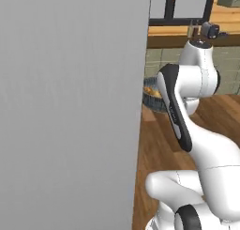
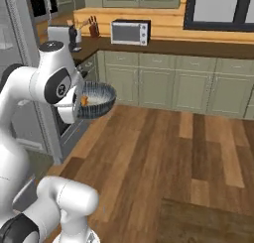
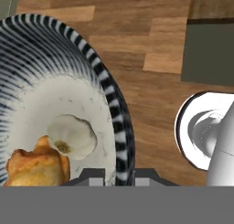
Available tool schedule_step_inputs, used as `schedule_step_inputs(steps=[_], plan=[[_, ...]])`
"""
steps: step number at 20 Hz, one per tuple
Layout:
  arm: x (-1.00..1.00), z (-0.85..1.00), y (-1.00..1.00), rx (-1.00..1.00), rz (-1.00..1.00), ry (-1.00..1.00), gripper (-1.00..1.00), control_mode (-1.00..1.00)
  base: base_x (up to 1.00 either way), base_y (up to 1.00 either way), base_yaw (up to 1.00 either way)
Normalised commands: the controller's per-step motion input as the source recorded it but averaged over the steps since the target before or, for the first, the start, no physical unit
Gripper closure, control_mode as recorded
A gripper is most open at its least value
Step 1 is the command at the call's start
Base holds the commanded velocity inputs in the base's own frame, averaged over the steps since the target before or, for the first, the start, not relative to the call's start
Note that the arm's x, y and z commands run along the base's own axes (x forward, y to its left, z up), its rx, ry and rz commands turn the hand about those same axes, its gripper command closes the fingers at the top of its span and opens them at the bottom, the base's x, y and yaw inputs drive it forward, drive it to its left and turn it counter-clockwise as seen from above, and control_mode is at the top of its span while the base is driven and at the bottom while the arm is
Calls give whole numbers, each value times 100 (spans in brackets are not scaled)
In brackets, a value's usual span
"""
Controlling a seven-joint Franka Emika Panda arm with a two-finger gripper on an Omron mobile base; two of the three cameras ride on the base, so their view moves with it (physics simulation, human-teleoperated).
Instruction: Pick the chicken drumstick and garlic from their plates and place them in the bowl. Then put the bowl in the fridge.
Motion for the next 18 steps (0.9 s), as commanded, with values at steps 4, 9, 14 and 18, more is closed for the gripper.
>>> schedule_step_inputs(steps=[4, 9, 14, 18], plan=[[0, 0, 0, 0, 0, 0, 100, 100, -30, 0, 75], [0, 0, 0, 0, 0, 0, 100, 100, 0, -1, 66], [0, 0, 0, 0, 0, 0, 100, 100, 2, 0, 56], [0, 0, 0, 0, 0, 0, 100, 100, 50, -21, 40]])
